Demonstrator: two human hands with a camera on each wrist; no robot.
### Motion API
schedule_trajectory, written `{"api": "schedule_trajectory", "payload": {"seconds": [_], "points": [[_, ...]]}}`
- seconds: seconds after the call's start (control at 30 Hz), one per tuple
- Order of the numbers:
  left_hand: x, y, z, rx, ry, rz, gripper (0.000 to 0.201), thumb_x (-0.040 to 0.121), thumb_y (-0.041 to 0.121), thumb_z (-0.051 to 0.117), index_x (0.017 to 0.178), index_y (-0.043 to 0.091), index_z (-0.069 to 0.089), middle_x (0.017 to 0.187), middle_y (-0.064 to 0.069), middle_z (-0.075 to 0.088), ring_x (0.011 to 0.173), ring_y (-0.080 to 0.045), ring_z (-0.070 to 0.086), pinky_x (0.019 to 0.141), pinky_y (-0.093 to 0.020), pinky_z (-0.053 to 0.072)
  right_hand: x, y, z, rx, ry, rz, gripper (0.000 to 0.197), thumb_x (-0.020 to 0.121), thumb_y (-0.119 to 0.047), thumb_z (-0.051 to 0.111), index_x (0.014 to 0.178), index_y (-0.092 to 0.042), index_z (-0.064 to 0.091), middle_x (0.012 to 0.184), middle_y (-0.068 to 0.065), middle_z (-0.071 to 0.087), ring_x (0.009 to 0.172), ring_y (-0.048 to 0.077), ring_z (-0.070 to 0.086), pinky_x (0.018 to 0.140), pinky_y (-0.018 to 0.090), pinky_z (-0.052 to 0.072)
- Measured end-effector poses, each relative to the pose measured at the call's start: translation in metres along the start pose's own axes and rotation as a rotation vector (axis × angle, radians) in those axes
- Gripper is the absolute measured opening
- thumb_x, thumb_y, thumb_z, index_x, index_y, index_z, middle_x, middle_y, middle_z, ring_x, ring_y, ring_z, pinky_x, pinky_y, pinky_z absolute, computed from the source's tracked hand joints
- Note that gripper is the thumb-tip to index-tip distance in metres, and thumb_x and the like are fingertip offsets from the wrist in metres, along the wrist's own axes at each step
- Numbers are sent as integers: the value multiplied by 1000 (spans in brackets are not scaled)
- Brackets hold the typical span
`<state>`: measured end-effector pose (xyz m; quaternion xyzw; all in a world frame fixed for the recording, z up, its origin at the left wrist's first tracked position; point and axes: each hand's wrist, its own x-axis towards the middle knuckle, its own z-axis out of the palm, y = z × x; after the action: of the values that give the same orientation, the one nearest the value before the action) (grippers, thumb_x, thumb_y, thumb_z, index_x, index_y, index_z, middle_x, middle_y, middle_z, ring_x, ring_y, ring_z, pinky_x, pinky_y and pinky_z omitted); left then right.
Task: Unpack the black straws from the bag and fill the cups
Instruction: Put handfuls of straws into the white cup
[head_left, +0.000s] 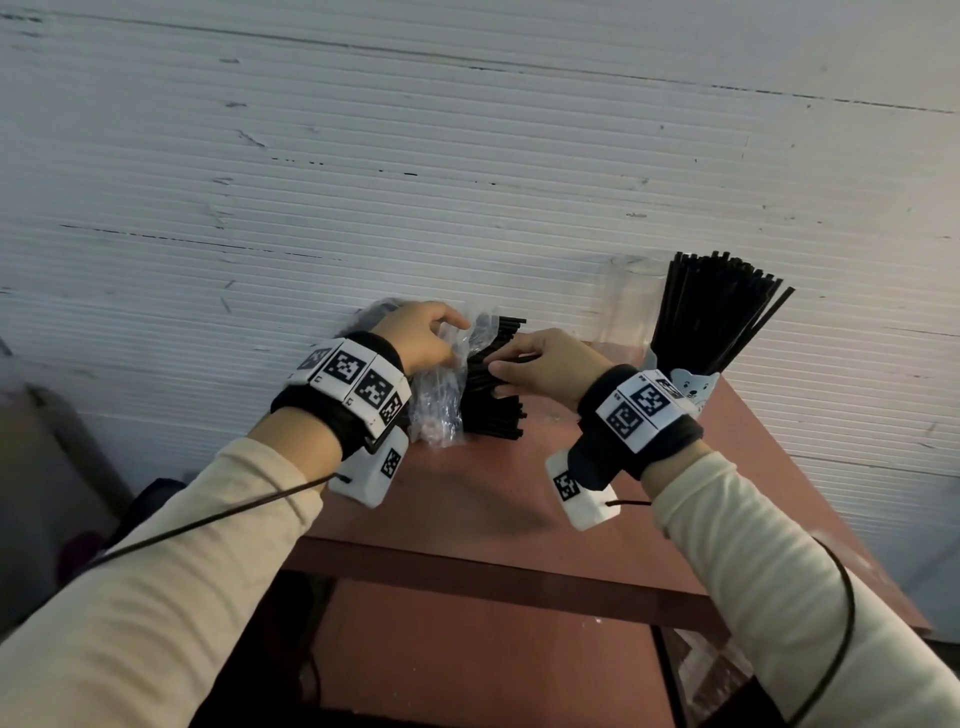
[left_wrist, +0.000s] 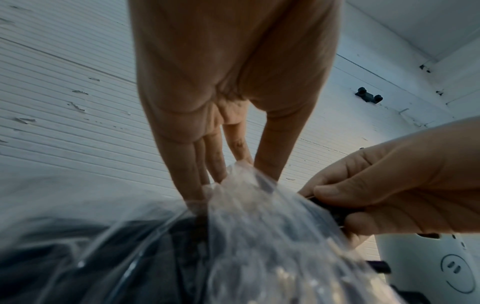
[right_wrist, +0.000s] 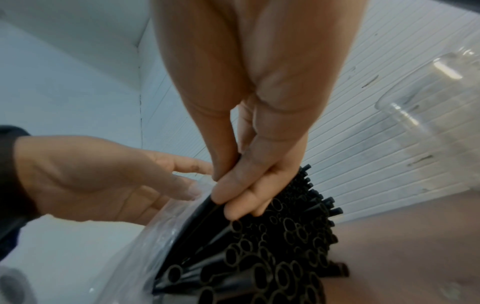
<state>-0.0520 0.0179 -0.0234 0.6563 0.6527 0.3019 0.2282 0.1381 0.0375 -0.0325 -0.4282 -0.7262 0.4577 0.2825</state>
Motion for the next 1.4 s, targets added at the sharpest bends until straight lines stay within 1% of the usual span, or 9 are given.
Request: {"api": "schedule_trajectory", "payload": {"seconds": [0.23, 0.4, 0.57, 0.67, 0.77, 0.83, 0.97, 1.3, 1.4], "points": [[-2, -2, -2, -19, 17, -4, 50, 81, 12, 75, 126, 28, 58, 137, -3, 52, 116, -15, 51, 86, -25, 37, -8, 7, -21, 13, 102, -1, 9, 88, 1, 64, 91, -5, 70, 102, 21, 69, 82, 24, 70, 84, 31, 58], [-2, 0, -1, -3, 12, 8, 50, 81, 11, 74, 125, 27, 58, 137, -2, 53, 107, -11, 51, 86, -25, 39, -13, 17, -34, -107, 126, 82, 5, 83, -16, 73, 84, -18, 68, 96, 23, 72, 97, 42, 67, 94, 55, 51], [-1, 4, 3, 39, 23, -1, 50, 81, 11, 73, 126, 26, 59, 133, -3, 56, 108, -14, 56, 83, -24, 40, -15, 15, -22, -7, 6, 206, 26, 91, -14, 65, 112, -2, 57, 113, 18, 65, 93, 25, 68, 84, 35, 58], [-1, 4, 4, 55, 25, -3, 49, 80, 11, 73, 125, 27, 59, 135, -1, 56, 115, -17, 57, 85, -24, 40, -16, 11, -10, 178, -66, 267, 2, 95, -2, 55, 93, -1, 55, 111, 18, 60, 99, 23, 61, 86, 31, 57], [0, 4, 4, 56, 14, -13, 48, 80, 11, 73, 124, 28, 59, 134, -1, 56, 116, -18, 57, 83, -24, 40, -9, 12, -8, 192, -35, 240, 8, 93, 2, 56, 85, -1, 57, 102, 16, 61, 87, 20, 63, 78, 26, 59], [0, 4, 3, 45, 2, -19, 49, 80, 11, 74, 124, 28, 59, 138, -1, 53, 118, -18, 56, 83, -25, 40, -7, 12, -10, 165, -3, 214, 4, 91, 3, 59, 95, 5, 60, 106, 22, 62, 84, 20, 64, 74, 24, 58], [0, 4, 1, 36, -5, -23, 48, 81, 10, 73, 125, 26, 59, 140, -3, 52, 124, -18, 53, 86, -24, 38, -6, 12, -10, 136, 17, 148, 28, 92, 1, 59, 119, 10, 59, 122, 28, 60, 92, 22, 63, 72, 20, 58], [-7, 9, 3, 48, 21, -30, 48, 83, 9, 70, 127, 25, 57, 138, -4, 52, 118, -18, 55, 81, -23, 38, -11, 12, -17, 48, 69, 50, 20, 93, 1, 57, 111, 6, 65, 108, 21, 67, 76, 10, 68, 67, 16, 56], [-12, 16, 5, 124, 89, -19, 52, 85, 7, 65, 133, 23, 52, 142, -7, 49, 112, -19, 56, 77, -22, 39, -16, 18, -33, -41, 116, 36, 16, 91, -6, 63, 103, 1, 71, 101, 16, 72, 89, 23, 70, 87, 33, 57]]}}
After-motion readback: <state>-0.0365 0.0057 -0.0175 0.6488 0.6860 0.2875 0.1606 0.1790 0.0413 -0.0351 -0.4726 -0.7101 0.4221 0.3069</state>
